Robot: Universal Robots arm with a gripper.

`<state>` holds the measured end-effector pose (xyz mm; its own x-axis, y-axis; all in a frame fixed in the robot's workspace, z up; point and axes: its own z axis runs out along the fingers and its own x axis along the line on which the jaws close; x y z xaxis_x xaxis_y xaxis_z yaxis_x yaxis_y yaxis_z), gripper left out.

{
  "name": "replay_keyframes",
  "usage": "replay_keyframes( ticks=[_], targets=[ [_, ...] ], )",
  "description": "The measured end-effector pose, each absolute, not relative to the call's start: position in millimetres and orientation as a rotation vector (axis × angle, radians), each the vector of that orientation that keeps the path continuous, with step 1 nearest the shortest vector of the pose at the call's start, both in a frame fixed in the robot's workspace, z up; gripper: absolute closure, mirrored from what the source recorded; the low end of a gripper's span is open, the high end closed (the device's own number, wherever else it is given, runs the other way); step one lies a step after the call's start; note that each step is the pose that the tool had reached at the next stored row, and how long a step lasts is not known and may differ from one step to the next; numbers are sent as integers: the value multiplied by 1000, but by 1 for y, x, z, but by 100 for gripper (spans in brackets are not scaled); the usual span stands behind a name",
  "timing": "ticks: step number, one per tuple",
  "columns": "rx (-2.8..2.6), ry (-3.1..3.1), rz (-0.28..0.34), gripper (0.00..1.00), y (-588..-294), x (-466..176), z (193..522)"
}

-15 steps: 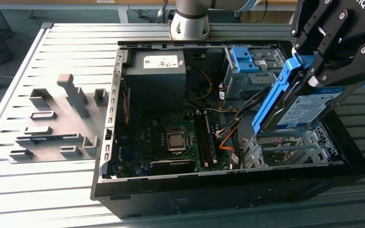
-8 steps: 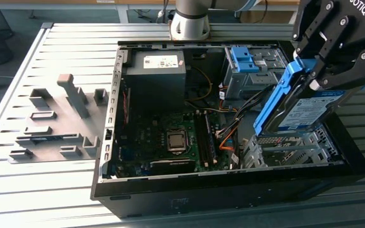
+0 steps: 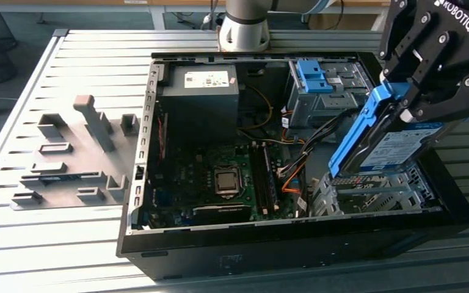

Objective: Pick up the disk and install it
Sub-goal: 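Insert the disk into the insertion slot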

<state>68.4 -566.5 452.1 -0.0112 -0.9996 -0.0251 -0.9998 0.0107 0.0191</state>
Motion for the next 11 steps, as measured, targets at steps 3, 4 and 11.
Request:
replay_keyframes(
  ticks=[3,4,11],
  targets=[
    [-2205,2231,49,63,-568,70,450],
    [-2205,2231,49,63,-568,70,449],
    [-2200,2236,49,63,-572,71,443]
  ],
)
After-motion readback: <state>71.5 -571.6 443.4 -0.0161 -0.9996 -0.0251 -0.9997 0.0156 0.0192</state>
